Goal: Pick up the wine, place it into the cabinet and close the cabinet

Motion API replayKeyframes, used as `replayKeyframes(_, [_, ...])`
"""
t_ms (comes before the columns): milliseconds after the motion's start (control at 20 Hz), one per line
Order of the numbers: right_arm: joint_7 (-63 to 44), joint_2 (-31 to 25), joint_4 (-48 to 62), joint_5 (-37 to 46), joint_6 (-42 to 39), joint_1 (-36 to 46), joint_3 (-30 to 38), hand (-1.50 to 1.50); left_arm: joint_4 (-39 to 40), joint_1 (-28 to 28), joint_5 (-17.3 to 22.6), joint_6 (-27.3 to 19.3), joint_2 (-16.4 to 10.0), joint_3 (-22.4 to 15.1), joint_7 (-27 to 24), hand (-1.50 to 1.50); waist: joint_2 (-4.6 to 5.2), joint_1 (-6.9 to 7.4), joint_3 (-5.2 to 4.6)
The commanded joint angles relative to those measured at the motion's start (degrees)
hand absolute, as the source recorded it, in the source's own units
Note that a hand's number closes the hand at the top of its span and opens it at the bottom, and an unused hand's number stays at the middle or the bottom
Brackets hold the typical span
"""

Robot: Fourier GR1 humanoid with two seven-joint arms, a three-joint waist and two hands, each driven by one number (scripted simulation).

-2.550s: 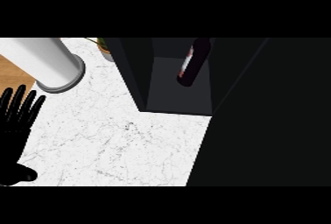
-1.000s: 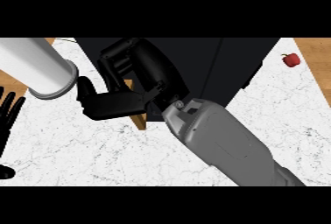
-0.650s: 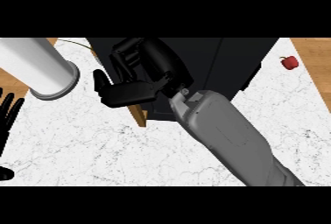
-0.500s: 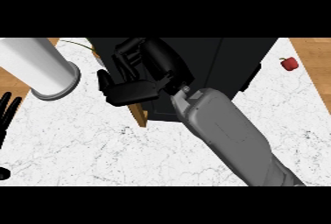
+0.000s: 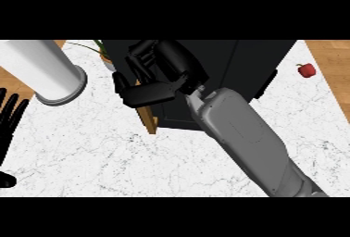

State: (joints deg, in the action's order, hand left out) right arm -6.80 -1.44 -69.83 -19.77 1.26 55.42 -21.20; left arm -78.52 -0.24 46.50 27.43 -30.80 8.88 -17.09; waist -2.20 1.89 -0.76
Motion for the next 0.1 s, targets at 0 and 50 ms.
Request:
replayKeyframes(0, [1.47, -4.67, 8.20, 1.71, 1.46, -0.02, 5.23, 1.50, -0.78, -0.66, 1.55, 0.17, -0.03, -0.27, 1.95, -1.50, 2.70, -0.71, 0.76])
replayKeyframes(50, [0.16, -3.33, 7.09, 1.27, 2.83, -0.32, 5.10, 1.50, -1.56, 0.02, -0.80, -0.76, 1.94, -1.41, 0.08, -1.50, 2.49, -0.98, 0.74])
